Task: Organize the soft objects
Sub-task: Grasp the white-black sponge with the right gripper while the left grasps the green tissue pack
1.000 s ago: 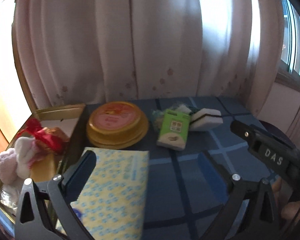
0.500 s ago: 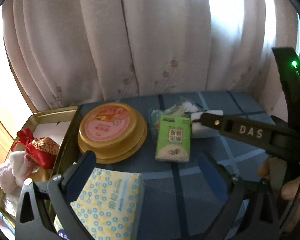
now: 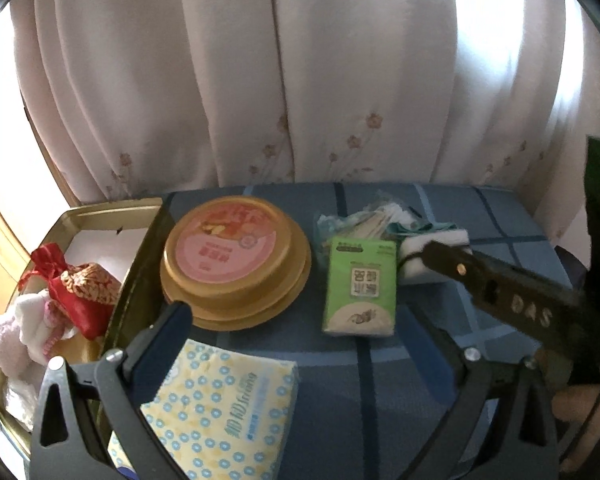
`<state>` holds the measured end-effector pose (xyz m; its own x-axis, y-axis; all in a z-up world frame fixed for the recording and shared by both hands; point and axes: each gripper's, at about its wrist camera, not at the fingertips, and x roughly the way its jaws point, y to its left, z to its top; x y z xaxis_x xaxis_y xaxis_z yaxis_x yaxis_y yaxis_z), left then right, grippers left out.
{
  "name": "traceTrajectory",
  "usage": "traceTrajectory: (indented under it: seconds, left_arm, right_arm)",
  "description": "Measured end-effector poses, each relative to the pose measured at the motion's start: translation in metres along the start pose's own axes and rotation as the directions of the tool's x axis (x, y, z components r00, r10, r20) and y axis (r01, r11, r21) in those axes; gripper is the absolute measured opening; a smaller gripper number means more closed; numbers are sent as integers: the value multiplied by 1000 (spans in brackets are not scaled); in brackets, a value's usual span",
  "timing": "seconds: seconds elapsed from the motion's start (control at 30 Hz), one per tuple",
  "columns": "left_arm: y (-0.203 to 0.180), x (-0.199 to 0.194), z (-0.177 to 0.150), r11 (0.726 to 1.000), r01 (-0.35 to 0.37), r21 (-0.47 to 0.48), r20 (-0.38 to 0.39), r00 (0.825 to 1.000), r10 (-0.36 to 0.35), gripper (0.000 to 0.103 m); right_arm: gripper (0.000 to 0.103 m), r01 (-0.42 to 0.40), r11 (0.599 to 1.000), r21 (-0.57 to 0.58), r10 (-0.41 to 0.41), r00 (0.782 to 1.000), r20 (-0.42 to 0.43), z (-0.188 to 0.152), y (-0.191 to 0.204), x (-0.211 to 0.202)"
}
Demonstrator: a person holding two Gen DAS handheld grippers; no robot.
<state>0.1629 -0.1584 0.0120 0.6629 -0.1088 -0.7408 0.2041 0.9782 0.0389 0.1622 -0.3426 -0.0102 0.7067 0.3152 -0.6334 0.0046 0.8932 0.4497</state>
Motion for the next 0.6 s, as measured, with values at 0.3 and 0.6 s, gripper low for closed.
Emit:
traceTrajectory:
  seconds: [0.3, 0.6]
  left_arm:
    - [-22, 5, 4, 1000, 5, 19, -12, 1000, -5, 97]
    - [-46, 48, 13, 994, -110, 21, -87, 990, 112, 80]
  right_arm:
    - [46, 6, 1000, 28, -14, 953, 303, -10, -17, -78]
    - [47, 33, 997, 66, -56, 922, 382, -12, -32, -80]
